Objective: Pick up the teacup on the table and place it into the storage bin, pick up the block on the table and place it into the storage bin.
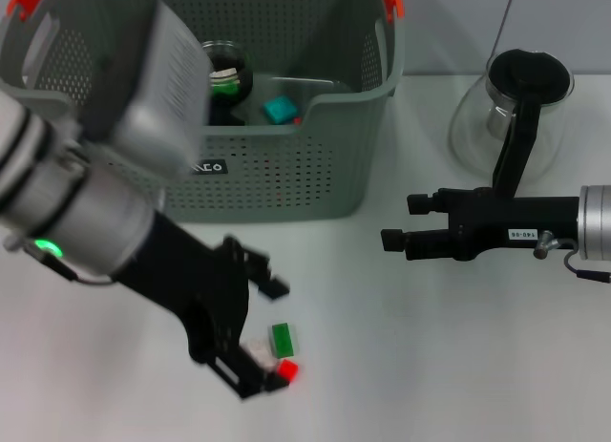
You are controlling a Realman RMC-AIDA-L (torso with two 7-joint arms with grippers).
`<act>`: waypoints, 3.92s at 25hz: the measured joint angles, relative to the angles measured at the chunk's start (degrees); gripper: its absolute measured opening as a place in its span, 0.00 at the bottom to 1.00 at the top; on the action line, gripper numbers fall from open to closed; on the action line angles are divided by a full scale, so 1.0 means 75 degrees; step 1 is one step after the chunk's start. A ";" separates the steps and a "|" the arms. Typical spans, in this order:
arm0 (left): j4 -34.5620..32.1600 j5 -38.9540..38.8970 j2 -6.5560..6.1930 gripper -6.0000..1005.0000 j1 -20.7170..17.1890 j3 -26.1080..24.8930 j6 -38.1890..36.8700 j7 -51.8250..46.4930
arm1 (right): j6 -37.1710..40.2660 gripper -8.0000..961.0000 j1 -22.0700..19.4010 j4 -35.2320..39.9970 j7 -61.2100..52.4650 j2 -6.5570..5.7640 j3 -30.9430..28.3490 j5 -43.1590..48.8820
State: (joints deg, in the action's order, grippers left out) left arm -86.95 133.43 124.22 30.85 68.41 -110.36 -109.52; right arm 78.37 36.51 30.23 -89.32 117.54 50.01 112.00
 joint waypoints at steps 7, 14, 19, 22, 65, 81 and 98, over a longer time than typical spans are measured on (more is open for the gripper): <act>0.0865 0.1648 0.0032 0.95 0.0330 0.1581 0.1290 -0.1658 | -0.0056 0.95 0.0041 -0.0025 -0.0008 0.0020 0.0000 0.0016; 0.1616 0.2438 0.0035 0.94 0.0672 0.2564 0.2197 -0.2708 | -0.0064 0.95 -0.0003 -0.0042 -0.0020 0.0015 0.0000 0.0017; 0.1995 0.2717 0.0044 0.94 0.0803 0.3114 0.2605 -0.3086 | -0.0071 0.95 -0.0022 -0.0044 -0.0020 -0.0009 0.0000 0.0005; 0.2065 0.2817 0.0055 0.94 0.0814 0.3427 0.2805 -0.3227 | -0.0080 0.95 -0.0025 -0.0045 -0.0020 -0.0014 0.0000 0.0005; 0.2289 0.2935 0.0078 0.60 0.1016 0.4727 0.3411 -0.4184 | -0.0079 0.95 0.0025 0.0000 -0.0020 0.0008 -0.0012 -0.0028; 0.2379 0.2998 0.0078 0.59 0.1091 0.4922 0.3500 -0.4359 | -0.0079 0.95 -0.0018 0.0000 -0.0005 0.0008 -0.0012 -0.0028; 0.2330 0.2999 0.0076 0.43 0.1100 0.4886 0.3397 -0.4425 | -0.0079 0.95 -0.0029 -0.0002 0.0018 0.0008 -0.0012 -0.0028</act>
State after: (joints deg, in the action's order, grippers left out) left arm -69.47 155.92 124.79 39.10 105.06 -84.88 -142.70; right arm 77.78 36.30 30.21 -89.19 117.60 49.92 111.79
